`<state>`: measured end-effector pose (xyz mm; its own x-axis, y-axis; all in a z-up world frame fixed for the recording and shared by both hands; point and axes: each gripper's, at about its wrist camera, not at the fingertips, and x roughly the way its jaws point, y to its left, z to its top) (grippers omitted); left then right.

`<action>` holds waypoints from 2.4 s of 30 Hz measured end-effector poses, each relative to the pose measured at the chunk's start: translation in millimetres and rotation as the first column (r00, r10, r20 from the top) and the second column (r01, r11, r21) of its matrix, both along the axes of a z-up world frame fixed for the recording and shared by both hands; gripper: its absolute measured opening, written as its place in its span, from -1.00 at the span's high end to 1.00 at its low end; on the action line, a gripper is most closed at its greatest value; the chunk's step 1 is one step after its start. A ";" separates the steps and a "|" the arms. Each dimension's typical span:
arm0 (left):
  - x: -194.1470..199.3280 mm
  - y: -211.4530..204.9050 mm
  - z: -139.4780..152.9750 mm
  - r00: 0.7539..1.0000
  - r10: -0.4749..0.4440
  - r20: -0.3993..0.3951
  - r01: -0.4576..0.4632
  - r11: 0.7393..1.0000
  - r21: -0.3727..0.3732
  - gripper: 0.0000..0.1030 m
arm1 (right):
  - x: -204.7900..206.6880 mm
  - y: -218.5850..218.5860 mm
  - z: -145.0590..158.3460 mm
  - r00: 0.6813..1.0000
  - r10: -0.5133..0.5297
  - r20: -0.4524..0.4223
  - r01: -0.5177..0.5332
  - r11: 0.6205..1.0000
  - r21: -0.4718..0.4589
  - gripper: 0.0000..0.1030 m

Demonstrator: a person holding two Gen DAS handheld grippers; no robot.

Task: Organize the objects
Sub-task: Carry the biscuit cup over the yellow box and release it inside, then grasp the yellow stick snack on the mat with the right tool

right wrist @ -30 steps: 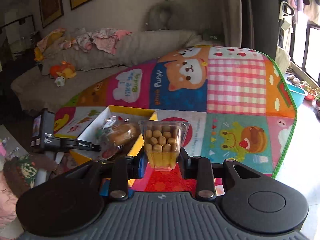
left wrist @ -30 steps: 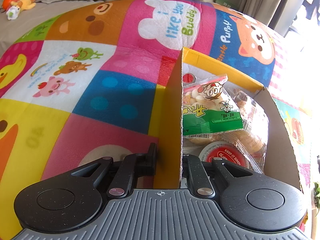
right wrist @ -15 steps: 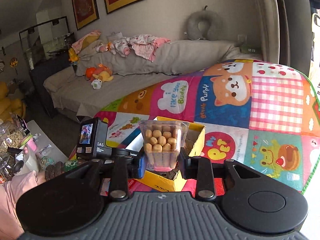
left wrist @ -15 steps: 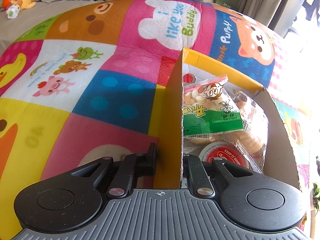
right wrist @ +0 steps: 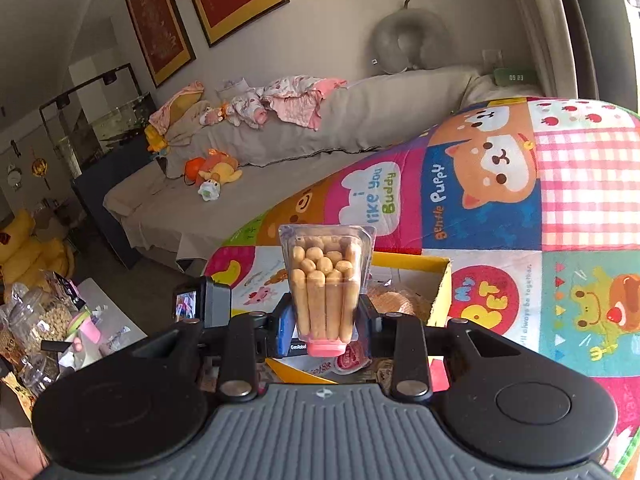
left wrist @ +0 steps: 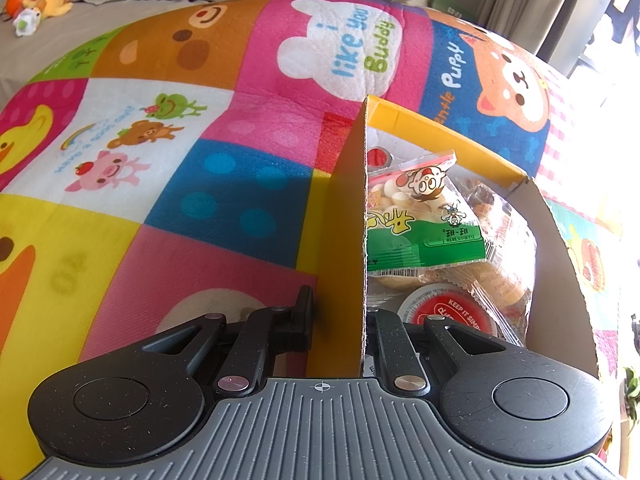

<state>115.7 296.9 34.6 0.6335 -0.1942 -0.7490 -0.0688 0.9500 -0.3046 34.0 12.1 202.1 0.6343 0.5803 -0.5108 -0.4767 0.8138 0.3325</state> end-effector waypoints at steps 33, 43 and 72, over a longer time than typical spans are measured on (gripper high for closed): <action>-1.3 -0.1 -0.5 1.000 0.000 0.004 -0.001 1.000 0.004 0.73 | -15.5 -98.5 -135.6 0.883 -0.469 -0.005 0.422 0.799 -0.429 -0.36; -1.2 -0.8 -0.2 1.000 -0.002 0.005 0.002 1.000 0.009 0.73 | -16.2 -104.3 -145.3 0.879 -0.477 -0.003 0.419 0.774 -0.476 -0.43; -1.2 -2.1 0.3 1.000 -0.003 0.004 0.003 1.000 0.010 0.73 | 1.2 -100.6 -157.0 0.911 -0.393 -0.126 0.313 0.857 -0.409 0.54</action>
